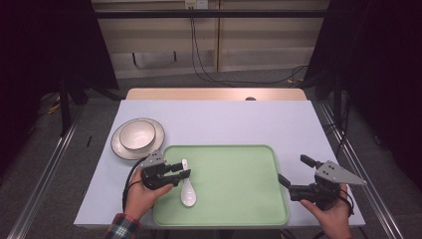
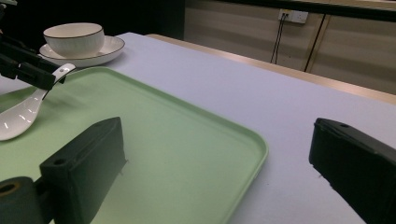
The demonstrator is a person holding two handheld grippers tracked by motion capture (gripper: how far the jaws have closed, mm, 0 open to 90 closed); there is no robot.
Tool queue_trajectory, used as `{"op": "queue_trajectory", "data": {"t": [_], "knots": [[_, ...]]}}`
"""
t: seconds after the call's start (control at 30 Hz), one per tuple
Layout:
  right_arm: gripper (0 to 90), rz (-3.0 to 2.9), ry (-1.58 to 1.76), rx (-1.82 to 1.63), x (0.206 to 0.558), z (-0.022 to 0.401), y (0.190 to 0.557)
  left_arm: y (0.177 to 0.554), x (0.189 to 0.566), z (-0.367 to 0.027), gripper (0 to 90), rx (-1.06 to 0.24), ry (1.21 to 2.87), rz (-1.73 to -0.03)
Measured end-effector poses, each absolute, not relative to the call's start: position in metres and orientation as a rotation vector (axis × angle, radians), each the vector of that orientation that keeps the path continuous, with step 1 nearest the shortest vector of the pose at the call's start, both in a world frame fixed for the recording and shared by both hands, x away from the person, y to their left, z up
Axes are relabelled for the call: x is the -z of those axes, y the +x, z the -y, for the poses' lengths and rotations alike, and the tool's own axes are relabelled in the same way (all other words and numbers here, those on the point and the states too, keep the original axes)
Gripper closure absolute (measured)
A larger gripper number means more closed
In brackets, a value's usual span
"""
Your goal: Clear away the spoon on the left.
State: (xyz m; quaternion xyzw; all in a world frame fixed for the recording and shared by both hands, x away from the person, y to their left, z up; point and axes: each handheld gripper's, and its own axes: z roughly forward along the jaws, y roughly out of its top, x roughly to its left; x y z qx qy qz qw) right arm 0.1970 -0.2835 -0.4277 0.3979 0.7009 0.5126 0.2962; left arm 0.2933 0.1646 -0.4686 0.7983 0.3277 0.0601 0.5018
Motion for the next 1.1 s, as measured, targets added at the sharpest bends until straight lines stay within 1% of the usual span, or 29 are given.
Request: {"op": "queue_trajectory", "data": {"t": [0.27,0.33,0.5,0.67,0.83,0.87,0.93,0.97,1.0,1.1], "knots": [[3.2,-1.87,1.05,-1.362,0.428,0.284,0.197,0.294,0.469,-0.165,57.1,-0.154,1.934,-0.806],[3.2,-1.871,1.053,-1.361,0.428,0.284,0.196,0.294,0.47,-0.165,55.9,-0.163,1.941,-0.81],[3.2,-1.876,1.05,-1.358,0.427,0.283,0.196,0.295,0.47,-0.165,49.8,-0.17,1.928,-0.82],[3.2,-1.868,1.049,-1.355,0.427,0.283,0.196,0.295,0.47,-0.167,48.1,-0.181,1.937,-0.8],[3.2,-1.873,1.05,-1.361,0.428,0.284,0.197,0.295,0.468,-0.169,41.1,-0.191,1.903,-0.791],[3.2,-1.872,1.053,-1.363,0.428,0.284,0.197,0.295,0.467,-0.17,37.7,-0.199,1.9,-0.791],[3.1,-1.867,1.057,-1.36,0.428,0.284,0.197,0.296,0.464,-0.173,36.9,-0.199,1.874,-0.789],[3.2,-1.868,1.062,-1.359,0.428,0.285,0.196,0.296,0.464,-0.174,35.8,-0.196,1.863,-0.782],[3.2,-1.866,1.058,-1.36,0.428,0.285,0.197,0.295,0.461,-0.176,33.4,-0.219,1.848,-0.79],[3.1,-1.872,1.058,-1.368,0.428,0.285,0.197,0.295,0.459,-0.178,31.2,-0.211,1.816,-0.765]]}}
